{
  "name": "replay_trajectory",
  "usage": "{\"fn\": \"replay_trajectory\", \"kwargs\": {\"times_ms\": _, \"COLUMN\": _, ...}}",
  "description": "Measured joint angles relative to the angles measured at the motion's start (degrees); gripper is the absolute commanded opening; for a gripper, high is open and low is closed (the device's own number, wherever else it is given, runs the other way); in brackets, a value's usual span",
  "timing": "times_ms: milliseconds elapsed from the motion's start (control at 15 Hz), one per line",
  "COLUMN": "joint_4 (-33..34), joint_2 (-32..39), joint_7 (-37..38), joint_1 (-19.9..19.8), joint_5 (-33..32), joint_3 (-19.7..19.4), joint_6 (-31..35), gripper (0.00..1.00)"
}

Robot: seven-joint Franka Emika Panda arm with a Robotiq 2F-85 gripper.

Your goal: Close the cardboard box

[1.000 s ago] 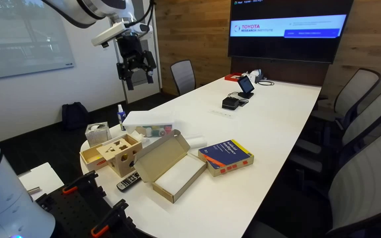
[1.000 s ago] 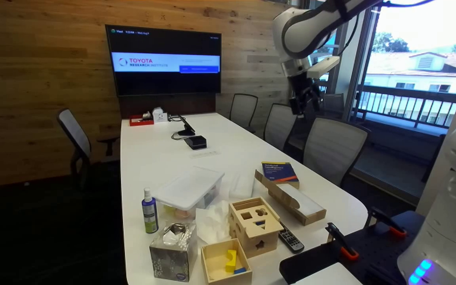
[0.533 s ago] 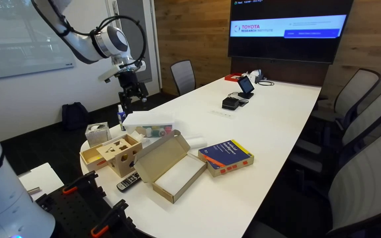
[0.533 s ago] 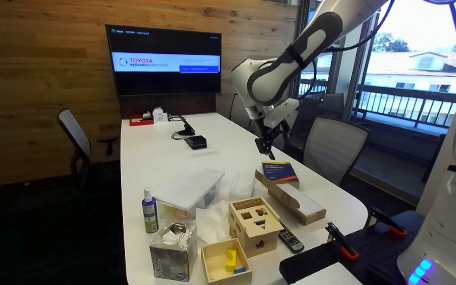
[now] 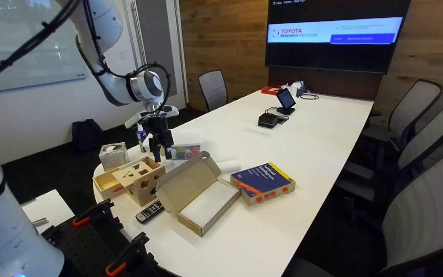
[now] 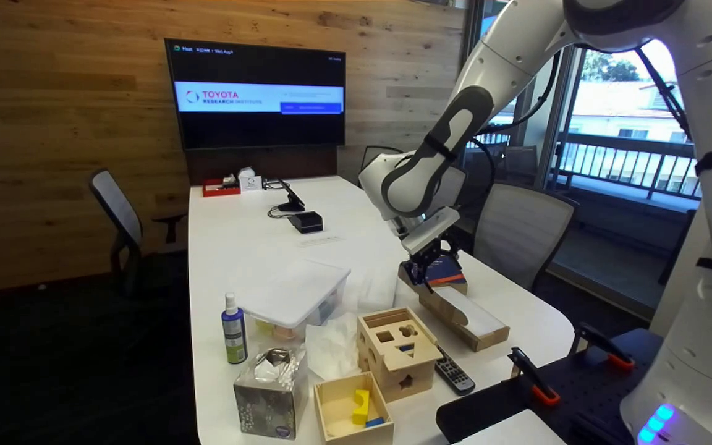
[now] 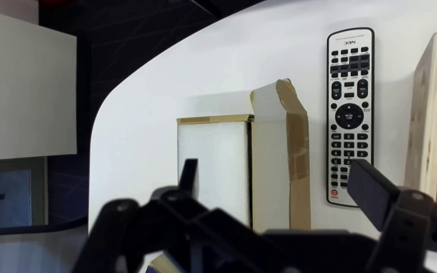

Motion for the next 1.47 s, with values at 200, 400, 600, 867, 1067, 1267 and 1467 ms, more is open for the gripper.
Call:
{"fn": "replay_trajectory", "kwargs": {"times_ms": 200, "joint_4": 2.0, "joint_2": 4.9, "joint_7": 0.0, "joint_1": 0.2, "joint_5": 0.0, "joint_3": -2.5, "joint_6": 3.8, "gripper": 1.0}}
{"fn": "replay_trajectory", "kwargs": {"times_ms": 400, "joint_4": 5.7, "joint_2": 9.6, "joint_7": -0.4, "joint_1": 0.3, "joint_5": 0.0, "joint_3": -4.8, "joint_6": 6.2, "gripper": 1.0}}
{"fn": "replay_trajectory", "kwargs": {"times_ms": 600, "joint_4": 10.4, "joint_2": 13.2, "joint_7": -1.9, "joint_1": 0.4, "joint_5": 0.0, "joint_3": -6.2, "joint_6": 6.4, "gripper": 0.66}}
{"fn": "replay_trajectory", "kwargs": {"times_ms": 867, "joint_4": 15.1, "joint_2": 16.5, "joint_7": -4.5, "joint_1": 0.6, "joint_5": 0.2, "joint_3": -6.5, "joint_6": 6.1, "gripper": 0.35}}
{"fn": "replay_trajectory", "kwargs": {"times_ms": 1067, "joint_4": 17.4, "joint_2": 18.8, "joint_7": -5.7, "joint_1": 1.1, "joint_5": 1.0, "joint_3": -6.6, "joint_6": 6.1, "gripper": 0.13}}
{"fn": "replay_trajectory", "kwargs": {"times_ms": 1267, "joint_4": 18.6, "joint_2": 20.4, "joint_7": -5.9, "joint_1": 1.4, "joint_5": 2.1, "joint_3": -6.6, "joint_6": 6.1, "gripper": 0.0}}
{"fn": "replay_trajectory", "kwargs": {"times_ms": 1467, "joint_4": 18.7, "joint_2": 19.8, "joint_7": -5.9, "joint_1": 1.8, "joint_5": 2.2, "joint_3": -7.5, "joint_6": 6.1, "gripper": 0.02}}
